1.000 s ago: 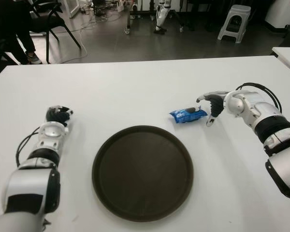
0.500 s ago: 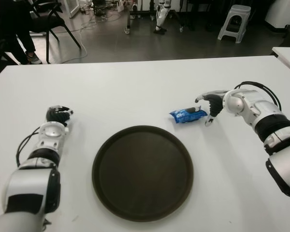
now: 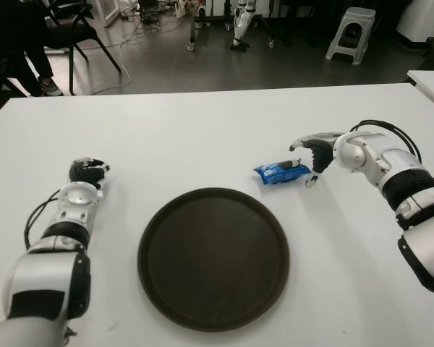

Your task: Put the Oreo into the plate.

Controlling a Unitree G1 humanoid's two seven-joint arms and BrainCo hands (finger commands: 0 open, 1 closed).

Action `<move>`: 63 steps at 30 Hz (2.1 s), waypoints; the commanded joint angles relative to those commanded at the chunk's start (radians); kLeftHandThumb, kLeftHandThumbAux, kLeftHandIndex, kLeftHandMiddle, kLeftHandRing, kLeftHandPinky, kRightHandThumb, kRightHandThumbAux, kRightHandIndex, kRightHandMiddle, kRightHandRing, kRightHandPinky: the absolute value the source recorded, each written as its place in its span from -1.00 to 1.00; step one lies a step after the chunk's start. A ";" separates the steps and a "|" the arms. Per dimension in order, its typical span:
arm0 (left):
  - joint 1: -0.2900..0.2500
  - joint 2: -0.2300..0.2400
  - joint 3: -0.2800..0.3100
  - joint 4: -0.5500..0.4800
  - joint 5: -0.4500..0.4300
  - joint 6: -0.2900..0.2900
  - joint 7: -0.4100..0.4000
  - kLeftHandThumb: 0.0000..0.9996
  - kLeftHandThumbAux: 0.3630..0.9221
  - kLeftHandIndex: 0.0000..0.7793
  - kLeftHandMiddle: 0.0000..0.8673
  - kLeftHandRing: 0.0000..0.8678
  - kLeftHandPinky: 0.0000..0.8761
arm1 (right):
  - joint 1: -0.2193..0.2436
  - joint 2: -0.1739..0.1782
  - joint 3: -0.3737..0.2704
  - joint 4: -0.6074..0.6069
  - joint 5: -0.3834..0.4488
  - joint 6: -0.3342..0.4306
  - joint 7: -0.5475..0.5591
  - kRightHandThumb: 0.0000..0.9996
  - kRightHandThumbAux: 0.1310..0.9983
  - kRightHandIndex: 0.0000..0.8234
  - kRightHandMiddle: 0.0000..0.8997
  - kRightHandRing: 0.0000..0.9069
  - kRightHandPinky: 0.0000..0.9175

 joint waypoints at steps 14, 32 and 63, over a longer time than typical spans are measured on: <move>-0.001 -0.001 0.004 0.000 -0.003 0.005 0.006 0.38 0.28 0.03 -0.55 -0.48 -0.38 | -0.027 0.032 -0.001 0.050 0.001 0.001 -0.014 -1.00 0.53 -1.00 -1.00 -1.00 -1.00; 0.000 0.002 0.005 0.002 -0.002 0.005 0.001 0.38 0.29 0.03 -0.63 -0.59 -0.54 | -0.036 0.054 -0.007 0.063 0.000 0.011 -0.015 -1.00 0.54 -1.00 -1.00 -1.00 -1.00; -0.001 0.000 0.007 0.004 -0.003 0.013 0.003 0.36 0.29 0.02 -0.69 -0.63 -0.57 | -0.047 0.086 -0.016 0.070 0.010 0.006 -0.003 -1.00 0.56 -1.00 -1.00 -1.00 -1.00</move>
